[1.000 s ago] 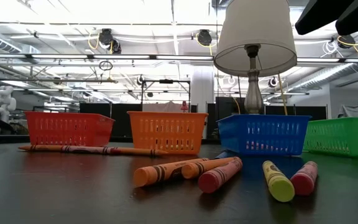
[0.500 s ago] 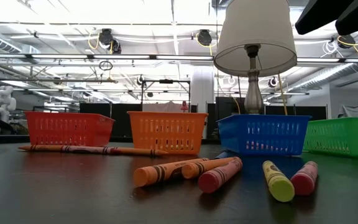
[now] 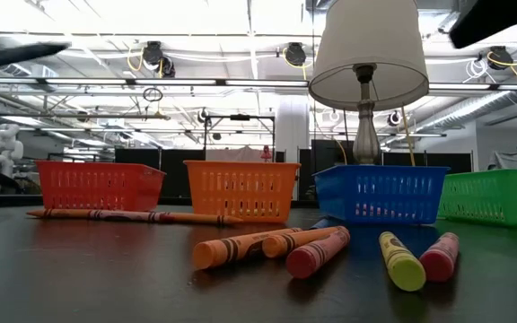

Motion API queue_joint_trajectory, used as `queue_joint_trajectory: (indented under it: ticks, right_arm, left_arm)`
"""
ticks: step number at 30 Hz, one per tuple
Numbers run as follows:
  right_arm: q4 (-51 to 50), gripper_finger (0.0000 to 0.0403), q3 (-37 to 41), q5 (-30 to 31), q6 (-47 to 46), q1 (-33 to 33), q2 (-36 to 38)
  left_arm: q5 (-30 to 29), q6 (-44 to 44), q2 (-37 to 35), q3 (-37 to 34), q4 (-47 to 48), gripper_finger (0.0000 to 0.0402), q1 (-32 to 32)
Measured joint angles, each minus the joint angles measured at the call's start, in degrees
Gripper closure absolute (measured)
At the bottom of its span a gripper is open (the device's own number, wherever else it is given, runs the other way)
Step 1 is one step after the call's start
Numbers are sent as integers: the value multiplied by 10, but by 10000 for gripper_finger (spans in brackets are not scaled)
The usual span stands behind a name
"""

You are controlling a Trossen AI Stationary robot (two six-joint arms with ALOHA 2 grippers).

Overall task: Sort crayons
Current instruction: Put the blue crayon into the red bin

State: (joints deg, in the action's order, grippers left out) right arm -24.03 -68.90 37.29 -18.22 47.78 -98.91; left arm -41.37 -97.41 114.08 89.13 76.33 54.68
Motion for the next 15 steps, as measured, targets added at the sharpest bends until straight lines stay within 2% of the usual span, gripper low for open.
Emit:
queue_joint_trajectory:
  ticks: [4, 8, 15]
  right_arm:
    - [-1, 252, 0, -16, -20, 6, 0]
    - [-1, 252, 0, -15, -34, 7, 0]
    - [-1, 252, 0, -15, -36, 7, 0]
  left_arm:
    - [-50, 93, 0, 4, -4, 401, -13]
    - [-62, 167, 0, 4, -4, 401, -26]
    - [-62, 198, 0, 4, -6, 401, -39]
